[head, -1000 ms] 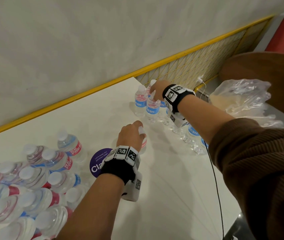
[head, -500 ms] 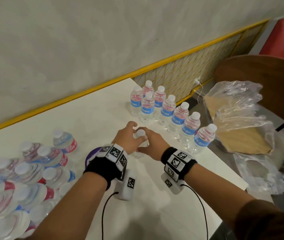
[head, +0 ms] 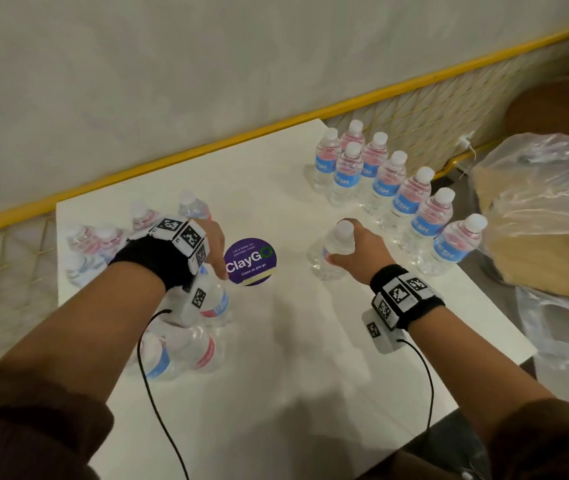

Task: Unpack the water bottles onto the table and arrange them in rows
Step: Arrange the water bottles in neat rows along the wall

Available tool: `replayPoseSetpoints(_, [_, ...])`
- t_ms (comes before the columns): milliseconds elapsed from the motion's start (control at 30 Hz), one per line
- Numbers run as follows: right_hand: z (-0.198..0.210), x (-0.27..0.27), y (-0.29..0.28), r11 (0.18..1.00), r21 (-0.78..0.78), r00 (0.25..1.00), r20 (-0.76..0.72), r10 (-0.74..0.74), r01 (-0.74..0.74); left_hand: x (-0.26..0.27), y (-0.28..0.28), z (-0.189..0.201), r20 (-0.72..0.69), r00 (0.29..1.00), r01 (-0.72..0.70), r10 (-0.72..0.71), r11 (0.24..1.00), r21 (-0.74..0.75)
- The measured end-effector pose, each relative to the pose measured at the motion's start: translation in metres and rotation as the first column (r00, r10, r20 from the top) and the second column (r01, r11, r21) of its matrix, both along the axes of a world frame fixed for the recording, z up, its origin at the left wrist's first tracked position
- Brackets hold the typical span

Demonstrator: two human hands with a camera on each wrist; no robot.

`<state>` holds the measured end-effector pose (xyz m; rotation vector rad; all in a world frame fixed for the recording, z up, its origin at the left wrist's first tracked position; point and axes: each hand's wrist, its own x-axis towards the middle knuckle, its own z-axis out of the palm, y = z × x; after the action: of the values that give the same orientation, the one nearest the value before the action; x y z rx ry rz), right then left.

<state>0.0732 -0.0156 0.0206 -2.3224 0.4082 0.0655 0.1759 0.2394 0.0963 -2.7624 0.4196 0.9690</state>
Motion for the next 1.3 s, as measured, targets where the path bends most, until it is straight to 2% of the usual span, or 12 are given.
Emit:
replayPoseSetpoints(200, [0.005,-0.003,-0.001,1.000,0.015,1.000,-0.025,-0.014,0.014,-0.016,0.005,0.003,-0.160,0.980,0.129,-0.117,0.989,0.068])
replayPoseSetpoints(333, [0.006,-0.006,-0.003,1.000,0.002,0.999,-0.024,-0.025,0.025,-0.023,0.005,0.002,-0.182,0.969,0.191,-0.165,0.972,0.136])
replayPoseSetpoints(433, [0.006,-0.011,-0.005,0.999,-0.004,0.999,-0.028,-0.032,0.032,-0.025,0.002,0.005,-0.169,0.974,0.180,-0.154,0.972,0.151])
replayPoseSetpoints(600, [0.005,-0.019,-0.012,0.999,-0.005,0.999,-0.016,-0.046,0.046,-0.029,-0.005,0.010,-0.010,0.992,0.124,-0.125,0.989,-0.084])
replayPoseSetpoints(800, [-0.001,-0.024,-0.024,0.998,-0.023,0.998,-0.034,-0.056,0.055,-0.036,-0.050,0.005,0.056,0.992,0.122,-0.110,0.941,-0.316])
replayPoseSetpoints(933, [-0.003,-0.033,-0.034,0.991,-0.004,0.991,0.007,-0.130,0.130,-0.037,-0.102,-0.007,0.118,0.991,0.117,-0.066,0.859,-0.499])
replayPoseSetpoints(1100, [-0.017,-0.051,-0.043,0.952,0.137,0.946,0.136,-0.293,0.275,-0.040,-0.155,-0.033,0.135,0.983,0.022,0.123,0.654,-0.756])
replayPoseSetpoints(1200, [-0.036,-0.061,-0.044,0.903,0.158,0.912,0.033,-0.410,0.400,-0.037,-0.174,-0.047,0.124,0.970,-0.017,0.210,0.564,-0.825])
replayPoseSetpoints(1300, [-0.056,-0.063,-0.033,0.872,0.204,0.893,-0.022,-0.450,0.445,-0.034,-0.181,-0.061,0.091,0.952,-0.058,0.293,0.464,-0.884])
